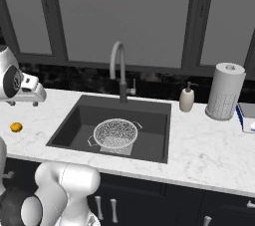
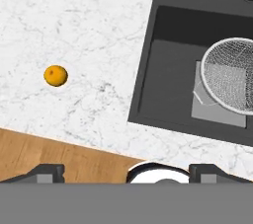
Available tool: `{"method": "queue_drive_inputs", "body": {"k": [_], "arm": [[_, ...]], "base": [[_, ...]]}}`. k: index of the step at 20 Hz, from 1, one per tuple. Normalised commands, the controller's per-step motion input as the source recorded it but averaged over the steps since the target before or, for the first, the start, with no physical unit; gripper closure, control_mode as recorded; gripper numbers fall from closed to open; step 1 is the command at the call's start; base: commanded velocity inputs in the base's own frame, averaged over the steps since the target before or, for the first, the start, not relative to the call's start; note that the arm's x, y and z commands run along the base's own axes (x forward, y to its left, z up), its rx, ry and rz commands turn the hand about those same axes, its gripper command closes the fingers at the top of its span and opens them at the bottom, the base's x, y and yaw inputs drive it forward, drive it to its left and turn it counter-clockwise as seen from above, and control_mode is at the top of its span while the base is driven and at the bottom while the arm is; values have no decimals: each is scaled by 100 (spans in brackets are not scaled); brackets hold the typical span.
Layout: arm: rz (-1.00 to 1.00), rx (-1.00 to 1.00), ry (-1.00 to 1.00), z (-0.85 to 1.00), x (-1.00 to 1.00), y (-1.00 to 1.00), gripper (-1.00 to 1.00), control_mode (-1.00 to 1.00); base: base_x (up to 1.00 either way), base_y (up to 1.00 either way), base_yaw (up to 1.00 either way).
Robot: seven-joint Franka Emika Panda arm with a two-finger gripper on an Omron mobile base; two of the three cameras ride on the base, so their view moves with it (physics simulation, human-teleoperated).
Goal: Put the colander in the sink, put the tangerine in the colander, and turn on the sink faucet and pour water over the colander.
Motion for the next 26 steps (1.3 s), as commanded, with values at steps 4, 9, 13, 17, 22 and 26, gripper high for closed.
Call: {"method": "queue_drive_inputs", "body": {"k": [4,9,13,17,22,26], "arm": [[0,-5,3,-34,0,96,-100,-100],[1,-4,3,-52,36,36,-100,-100],[12,0,5,-59,48,57,-100,-100],[9,0,3,-51,30,64,-100,-100],[2,-7,9,-29,12,76,-100,-100],[0,-11,9,-34,8,64,-100,-100]], "base": [[0,0,0],[0,0,0],[0,0,0],[0,0,0],[0,0,0],[0,0,0]]}}
